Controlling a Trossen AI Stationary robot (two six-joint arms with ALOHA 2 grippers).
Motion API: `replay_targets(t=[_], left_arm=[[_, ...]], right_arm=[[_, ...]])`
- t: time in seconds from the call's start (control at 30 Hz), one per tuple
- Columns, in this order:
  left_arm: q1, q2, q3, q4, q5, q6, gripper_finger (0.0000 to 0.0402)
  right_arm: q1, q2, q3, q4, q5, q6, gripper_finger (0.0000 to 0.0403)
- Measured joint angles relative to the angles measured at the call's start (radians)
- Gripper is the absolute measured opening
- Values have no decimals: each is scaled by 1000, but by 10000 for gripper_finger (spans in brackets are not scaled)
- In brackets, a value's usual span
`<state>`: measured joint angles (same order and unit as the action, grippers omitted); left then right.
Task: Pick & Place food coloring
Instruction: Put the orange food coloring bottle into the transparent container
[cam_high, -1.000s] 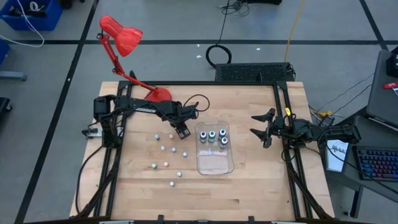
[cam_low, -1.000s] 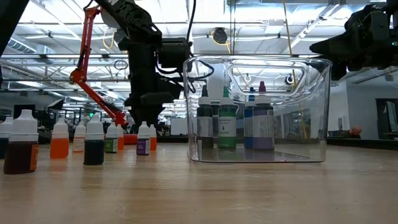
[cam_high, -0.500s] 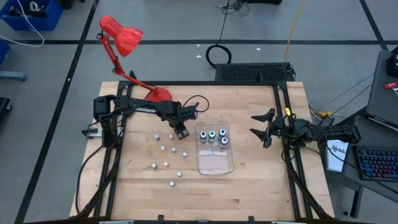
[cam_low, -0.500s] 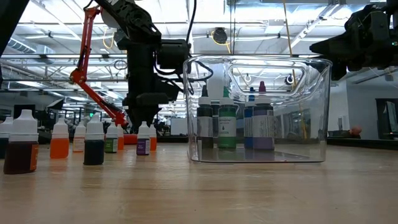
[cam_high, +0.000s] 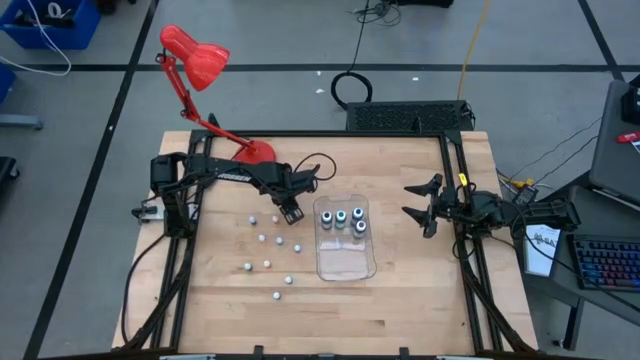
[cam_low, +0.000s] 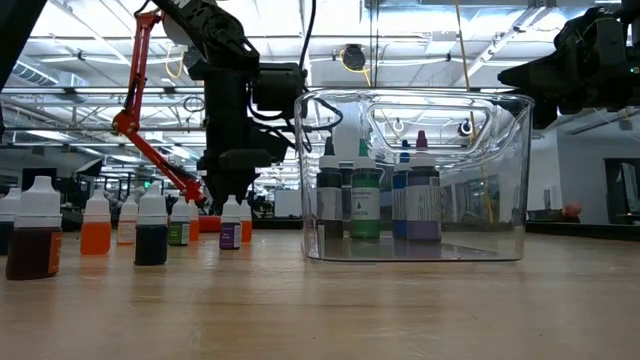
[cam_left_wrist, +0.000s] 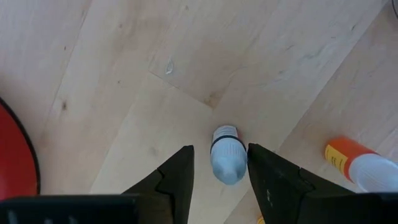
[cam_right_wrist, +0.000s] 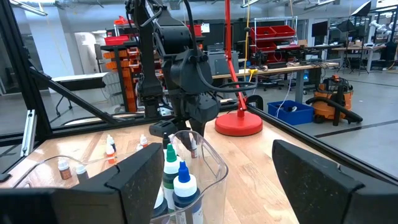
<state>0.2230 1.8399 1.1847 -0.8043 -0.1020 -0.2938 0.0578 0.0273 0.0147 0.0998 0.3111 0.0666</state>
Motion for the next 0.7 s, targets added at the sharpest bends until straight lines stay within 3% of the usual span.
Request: replay_targets(t=[0.37, 0.7], left_arm=[[0, 0, 0, 3, 0, 4, 69], [-3, -36, 0, -8, -3, -2, 65]], right_arm=[[0, 0, 0, 0, 0, 0, 288], [0, 0, 0, 0, 0, 0, 288]])
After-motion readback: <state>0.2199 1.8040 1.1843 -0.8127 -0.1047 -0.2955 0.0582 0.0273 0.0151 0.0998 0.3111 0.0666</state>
